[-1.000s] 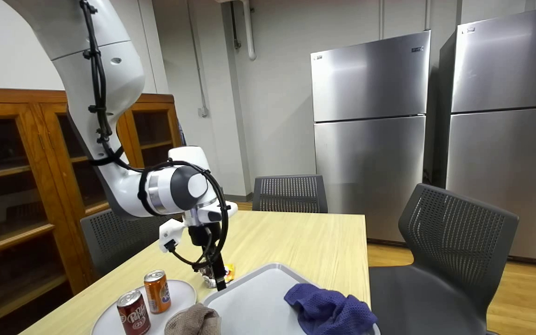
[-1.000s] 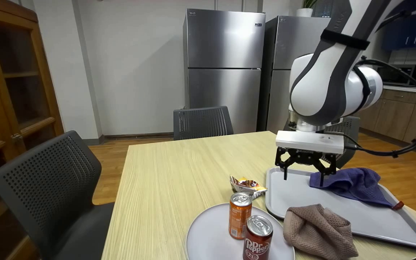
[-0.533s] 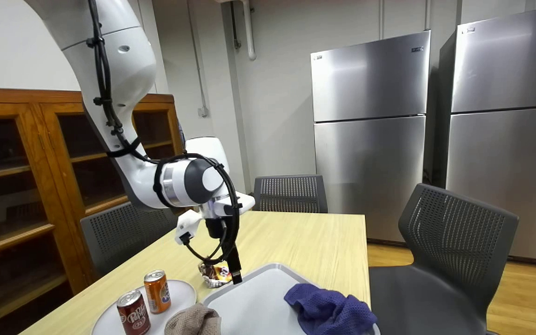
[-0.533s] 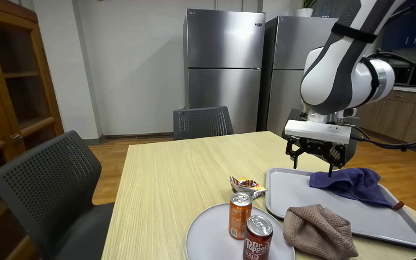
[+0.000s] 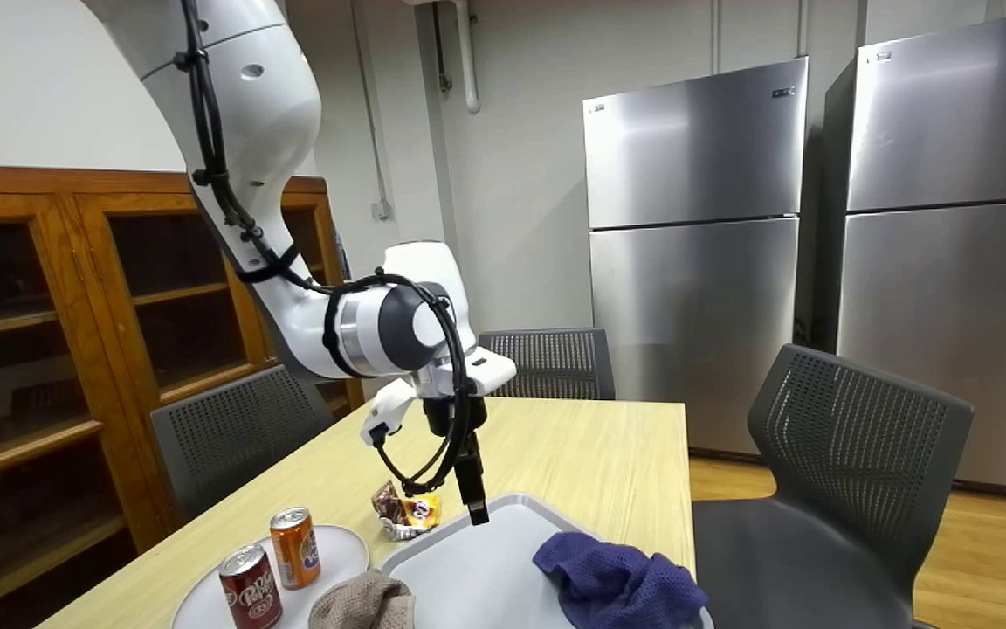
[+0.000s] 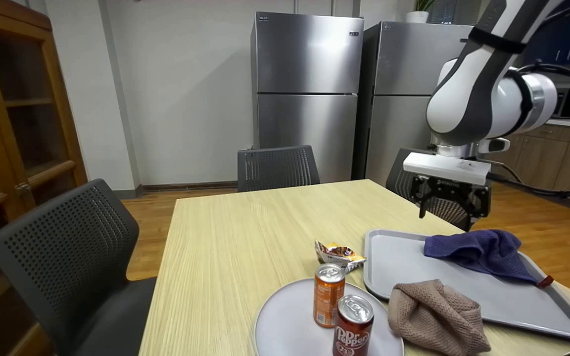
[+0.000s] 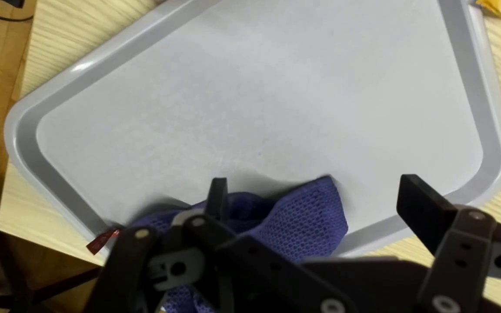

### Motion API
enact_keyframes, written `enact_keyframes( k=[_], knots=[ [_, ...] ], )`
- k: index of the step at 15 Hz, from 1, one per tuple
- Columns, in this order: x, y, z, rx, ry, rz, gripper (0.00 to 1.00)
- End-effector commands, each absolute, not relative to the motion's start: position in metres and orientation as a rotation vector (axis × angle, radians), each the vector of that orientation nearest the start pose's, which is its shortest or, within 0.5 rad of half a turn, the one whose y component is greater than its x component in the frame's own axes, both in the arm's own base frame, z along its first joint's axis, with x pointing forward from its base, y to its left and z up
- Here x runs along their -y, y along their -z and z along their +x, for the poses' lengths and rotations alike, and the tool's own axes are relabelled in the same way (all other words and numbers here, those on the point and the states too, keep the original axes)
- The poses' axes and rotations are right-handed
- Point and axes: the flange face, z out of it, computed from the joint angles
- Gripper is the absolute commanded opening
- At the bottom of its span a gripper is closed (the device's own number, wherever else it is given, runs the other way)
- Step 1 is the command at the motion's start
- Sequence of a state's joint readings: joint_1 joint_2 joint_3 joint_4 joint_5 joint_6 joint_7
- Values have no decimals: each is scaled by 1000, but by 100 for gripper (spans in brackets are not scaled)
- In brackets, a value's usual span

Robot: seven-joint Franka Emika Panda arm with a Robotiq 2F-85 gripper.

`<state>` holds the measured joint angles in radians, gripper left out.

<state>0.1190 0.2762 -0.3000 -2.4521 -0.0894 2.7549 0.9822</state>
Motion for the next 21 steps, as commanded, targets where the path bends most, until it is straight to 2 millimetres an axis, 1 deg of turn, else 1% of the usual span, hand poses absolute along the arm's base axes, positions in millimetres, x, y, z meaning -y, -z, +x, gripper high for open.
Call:
enact_keyframes(
  k=[1, 4, 5, 13, 17, 21],
  knots=[
    [102, -210, 481, -1768, 93, -2705, 100],
    [108, -210, 480, -1799, 71, -2694, 100],
    [106, -200, 480, -1752, 105, -2724, 100],
    [111, -198, 481, -1777, 87, -2717, 100],
    [132, -192, 483, -1870, 77, -2660, 100],
    [162, -187, 484, -1981, 108, -2587, 100]
  ],
)
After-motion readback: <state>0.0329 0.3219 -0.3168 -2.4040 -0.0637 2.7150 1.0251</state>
